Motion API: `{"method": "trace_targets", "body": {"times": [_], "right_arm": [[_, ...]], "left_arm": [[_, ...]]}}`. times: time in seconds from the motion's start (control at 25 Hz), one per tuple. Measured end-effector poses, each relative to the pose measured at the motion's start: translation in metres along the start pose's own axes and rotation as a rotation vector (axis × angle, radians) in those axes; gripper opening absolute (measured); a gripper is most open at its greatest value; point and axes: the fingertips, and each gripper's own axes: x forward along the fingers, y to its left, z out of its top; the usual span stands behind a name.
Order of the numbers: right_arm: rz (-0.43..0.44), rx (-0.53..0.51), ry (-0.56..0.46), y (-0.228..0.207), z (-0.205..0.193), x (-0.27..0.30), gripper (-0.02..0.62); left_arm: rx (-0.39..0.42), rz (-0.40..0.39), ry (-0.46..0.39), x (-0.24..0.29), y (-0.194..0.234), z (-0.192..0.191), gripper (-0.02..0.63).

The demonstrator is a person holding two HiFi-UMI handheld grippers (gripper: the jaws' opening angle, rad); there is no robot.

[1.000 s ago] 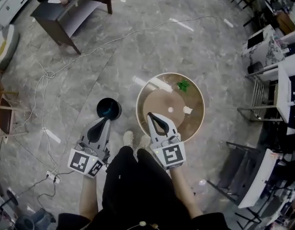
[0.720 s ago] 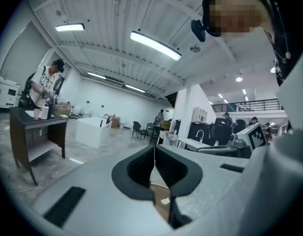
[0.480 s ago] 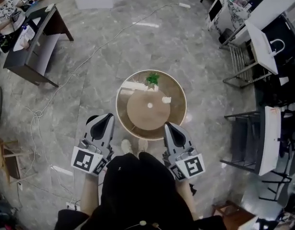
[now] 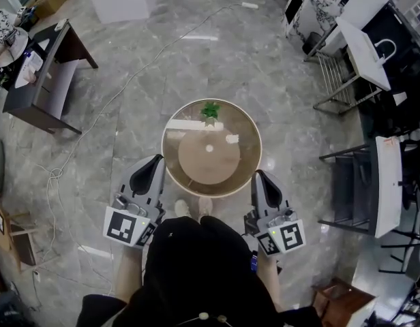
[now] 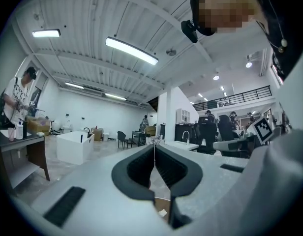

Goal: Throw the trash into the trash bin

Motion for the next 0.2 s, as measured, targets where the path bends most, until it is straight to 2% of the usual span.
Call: {"method": "trace_targets", "body": {"times": [0.2], "right_arm": [[-0.016,0.010,-0.015,0.004,-0.010,-0.022,0.002]], "left_arm": [[0.005,0.001,-0.012,-0.023,-0.007,-0.006,0.009]]}}
